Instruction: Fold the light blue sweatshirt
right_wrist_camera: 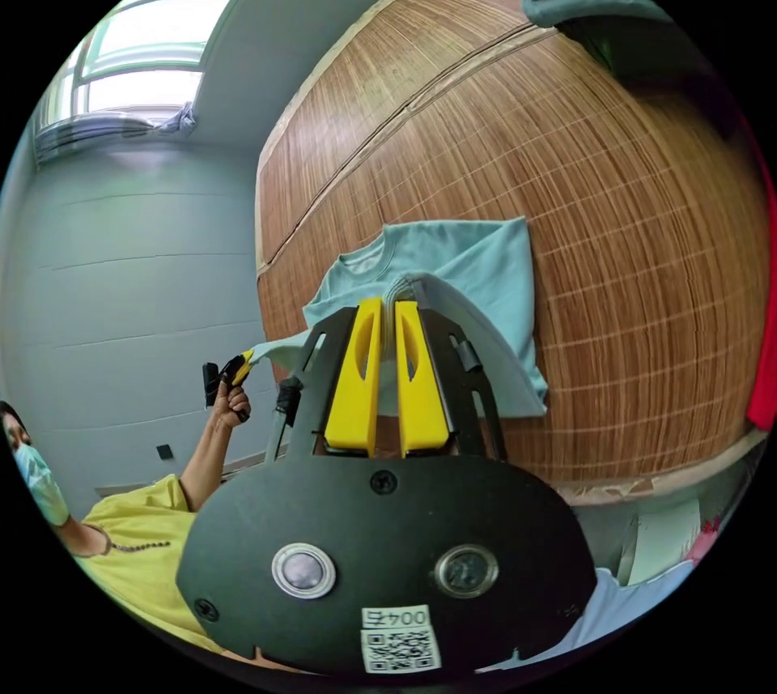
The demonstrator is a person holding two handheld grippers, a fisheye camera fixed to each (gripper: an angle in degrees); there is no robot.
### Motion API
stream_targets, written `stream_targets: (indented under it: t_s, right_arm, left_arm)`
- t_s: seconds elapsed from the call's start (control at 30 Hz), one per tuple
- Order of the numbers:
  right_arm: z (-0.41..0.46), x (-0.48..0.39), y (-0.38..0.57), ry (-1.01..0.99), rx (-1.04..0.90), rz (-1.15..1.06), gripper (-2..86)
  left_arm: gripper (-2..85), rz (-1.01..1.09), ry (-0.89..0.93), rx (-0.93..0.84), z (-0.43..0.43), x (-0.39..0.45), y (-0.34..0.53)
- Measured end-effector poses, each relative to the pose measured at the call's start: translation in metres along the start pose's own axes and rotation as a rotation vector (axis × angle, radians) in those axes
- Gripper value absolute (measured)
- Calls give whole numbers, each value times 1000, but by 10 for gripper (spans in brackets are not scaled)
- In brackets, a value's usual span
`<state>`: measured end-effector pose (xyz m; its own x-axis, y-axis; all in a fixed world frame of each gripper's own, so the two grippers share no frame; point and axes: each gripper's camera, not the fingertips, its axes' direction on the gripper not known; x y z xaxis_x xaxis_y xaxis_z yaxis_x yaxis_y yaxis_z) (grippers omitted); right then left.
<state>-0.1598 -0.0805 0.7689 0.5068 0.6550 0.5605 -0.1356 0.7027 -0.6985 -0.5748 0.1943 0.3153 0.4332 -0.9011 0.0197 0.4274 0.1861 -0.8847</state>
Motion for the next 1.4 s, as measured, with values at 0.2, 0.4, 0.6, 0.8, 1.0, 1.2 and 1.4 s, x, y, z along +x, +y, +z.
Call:
stream_targets:
  t_s: [0.2, 0.4, 0.6, 0.8, 1.0, 1.2, 1.4]
  right_arm:
    - [42, 4, -69, 27, -37, 35, 42]
    - [57, 2, -98, -27, -49, 98, 42]
    - [71, -16, -124, -36, -71, 116, 42]
    - [91, -50, -147, 62, -82, 53, 51]
    - [62, -133, -101, 315, 10, -152, 73]
    - [9, -169, -100, 365, 107, -160, 57]
    - [57, -218, -18, 367, -168, -184, 33]
  left_arm:
    - [31, -49, -17, 8, 45, -7, -59]
    - [31, -64, -32, 7, 69, -7, -85]
    - [33, -123, -11, 15, 88, -15, -101]
    - [38, -185, -48, 54, 124, -19, -113]
    - [59, -158, 5, 135, 136, -2, -104]
    - [75, -143, -31, 272, 120, 19, -102]
    - [70, 76, -206, 147, 137, 87, -69]
